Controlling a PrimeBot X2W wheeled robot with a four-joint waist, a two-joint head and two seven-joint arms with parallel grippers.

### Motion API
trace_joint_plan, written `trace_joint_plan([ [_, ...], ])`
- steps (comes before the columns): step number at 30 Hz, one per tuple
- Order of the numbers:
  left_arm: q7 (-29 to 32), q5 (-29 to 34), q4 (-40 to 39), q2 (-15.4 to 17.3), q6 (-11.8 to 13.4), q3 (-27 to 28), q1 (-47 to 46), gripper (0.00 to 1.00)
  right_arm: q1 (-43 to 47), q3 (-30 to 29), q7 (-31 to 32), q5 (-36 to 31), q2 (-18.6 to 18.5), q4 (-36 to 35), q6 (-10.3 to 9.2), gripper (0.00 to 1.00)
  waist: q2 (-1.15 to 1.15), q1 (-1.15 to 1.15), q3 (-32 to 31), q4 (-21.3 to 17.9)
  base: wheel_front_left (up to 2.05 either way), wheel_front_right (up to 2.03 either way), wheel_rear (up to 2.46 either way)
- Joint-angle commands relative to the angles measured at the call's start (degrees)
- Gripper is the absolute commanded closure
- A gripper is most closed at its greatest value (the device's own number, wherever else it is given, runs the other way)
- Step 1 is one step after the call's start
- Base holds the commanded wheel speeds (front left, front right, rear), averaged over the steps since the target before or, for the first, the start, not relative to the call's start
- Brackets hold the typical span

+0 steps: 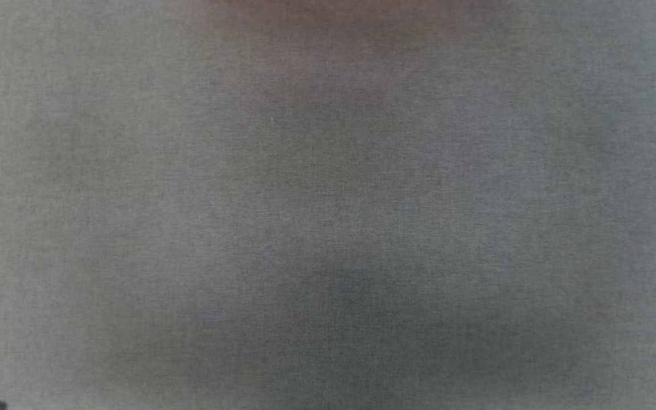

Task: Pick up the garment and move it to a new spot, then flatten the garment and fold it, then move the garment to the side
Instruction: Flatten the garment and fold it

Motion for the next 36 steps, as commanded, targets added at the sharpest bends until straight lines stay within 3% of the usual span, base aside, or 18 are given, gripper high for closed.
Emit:
trace_joint_plan([
  [1, -0.36, -0.84, 1.03, -0.33, -0.27, -0.21, 1.6, 1.0, 1.7, 1.04, 0.48, 0.77, 0.63, 0.57, -0.1, 1.0, 0.0, 0.0, -0.12, 0.21, 0.0, 0.0, 0.0],
  [6, 1.48, -3.98, 4.49, -1.67, -0.35, -2.7, 6.45, 1.0, 6.14, 2.78, 3.86, 6.23, 2.04, 1.88, -0.1, 1.0, 0.0, 0.0, -1.2, 0.62, 0.0, 0.0, 0.0],
  [12, 11.37, -12.73, 2.47, -0.62, -0.33, -7.94, 14.36, 1.0, 13.72, 6.97, 9.09, 15.19, 1.14, -2.62, -0.1, 1.0, 0.0, 0.0, -4.12, 0.91, 0.0, 0.0, 0.0],
  [15, 17.75, -18.28, -1.23, 1.18, -0.34, -10.62, 19.46, 1.0, 18.53, 8.92, 12.92, 20.03, -0.69, -6.44, -0.09, 1.0, 0.0, 0.0, -5.99, 0.97, 0.0, 0.0, 0.0],
  [22, 29.62, -26.82, -12.37, 9.02, -0.3, -13.27, 31.43, 1.0, 30.82, 13.04, 22.18, 30.26, -7.35, -20.52, -0.09, 1.0, 0.0, 0.0, -9.24, 0.78, 0.0, 0.0, 0.0],
  [25, 32.52, -28.21, -18.82, 12.77, 1.65, -13.23, 37.26, 1.0, 36.71, 13.77, 26.08, 33.67, -11.5, -28.09, -0.1, 1.0, 0.0, 0.0, -9.99, 0.65, 0.0, 0.0, 0.0],
  [32, 36.9, -32.04, -38.77, 21.82, 10.52, -12.52, 53.72, 1.0, 51.78, 11.53, 30.91, 37.54, -20.94, -43.18, -0.09, 1.0, 0.0, 0.0, -10.52, 0.46, 0.0, 0.0, 0.0],
  [36, 36.4, -33.61, -47.62, 26.17, 15.13, -12.18, 62.42, 1.0, 59.32, 9.16, 32.66, 38.46, -24.68, -48.68, -0.09, 1.0, 0.0, 0.0, -10.08, 0.27, 0.0, 0.0, 0.0],
])
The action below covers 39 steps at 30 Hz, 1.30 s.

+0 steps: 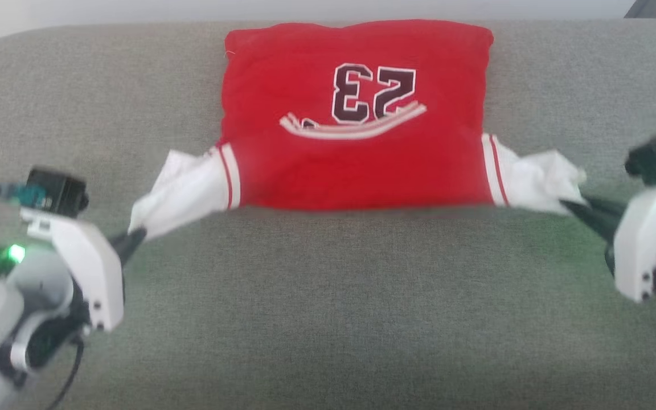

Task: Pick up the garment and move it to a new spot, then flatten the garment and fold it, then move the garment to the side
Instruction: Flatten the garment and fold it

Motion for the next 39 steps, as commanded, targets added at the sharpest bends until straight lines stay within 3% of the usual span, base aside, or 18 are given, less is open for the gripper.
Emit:
trace_joint_plan([
  [1, -0.69, -1.3, -2.21, 1.1, 2.15, 0.64, 3.62, 1.0, 3.34, -1.04, 0.96, 0.33, -1.32, -2.0, -0.09, 1.0, 0.0, 0.0, 0.22, -0.11, 0.0, 0.0, 0.0],
  [9, -1.91, -2.97, -5.17, 4.51, 8.37, -0.12, 15.21, 1.0, 15.9, -2.14, 5.17, -0.42, -5.82, -9.2, -0.1, 1.0, 0.0, 0.0, 0.21, -0.73, 0.0, 0.0, 0.0],
  [17, -2.59, -4.43, -5.13, 3.59, 9.97, -0.99, 19.58, 1.0, 22.46, -4.01, 7.54, -0.59, -6.5, -10.8, -0.1, 1.0, 0.0, 0.0, -0.08, -0.91, 0.0, 0.0, 0.0],
  [27, -2.02, -6.19, -6.36, 2.99, 9.44, -1.73, 22.06, 1.0, 27.3, -6.44, 10.56, -1.61, -5.71, -10.47, -0.1, 1.0, 0.0, 0.0, -0.45, -0.53, 0.0, 0.0, 0.0],
  [28, -2.4, -5.94, -6.55, 2.94, 9.4, -1.68, 22.12, 1.0, 27.41, -7.06, 10.59, -1.95, -5.4, -10.2, -0.1, 0.91, 0.0, 0.0, -0.43, -0.45, 0.0, 0.0, 0.0],
  [29, -2.75, -5.81, -6.71, 2.77, 9.47, -1.55, 22.13, 1.0, 27.4, -7.64, 10.53, -2.3, -5.1, -10.2, -0.12, 0.59, 0.0, 0.0, -0.34, -0.33, 0.0, 0.0, 0.0],
  [30, -3.18, -5.59, -6.9, 2.59, 9.44, -1.44, 22.08, 1.0, 27.44, -8.1, 10.53, -2.6, -4.6, -10.51, -0.12, 0.07, 0.0, 0.0, -0.23, -0.24, 0.0, 0.0, 0.0],
  [31, -3.71, -5.41, -7.03, 2.35, 9.29, -1.32, 21.92, 1.0, 27.45, -8.85, 10.64, -2.92, -4.22, -10.75, -0.12, 0.0, 0.0, 0.0, -0.05, -0.08, 0.0, 0.0, 0.0],
  [39, -6.48, -4.46, -8.25, 0.25, 8.74, -0.86, 20.31, 1.0, 26.32, -18.2, 13.24, -5.58, -1.46, -15.71, -0.1, 0.0, 0.0, 0.0, 2.15, 1.06, 0.0, 0.0, 0.0],
])
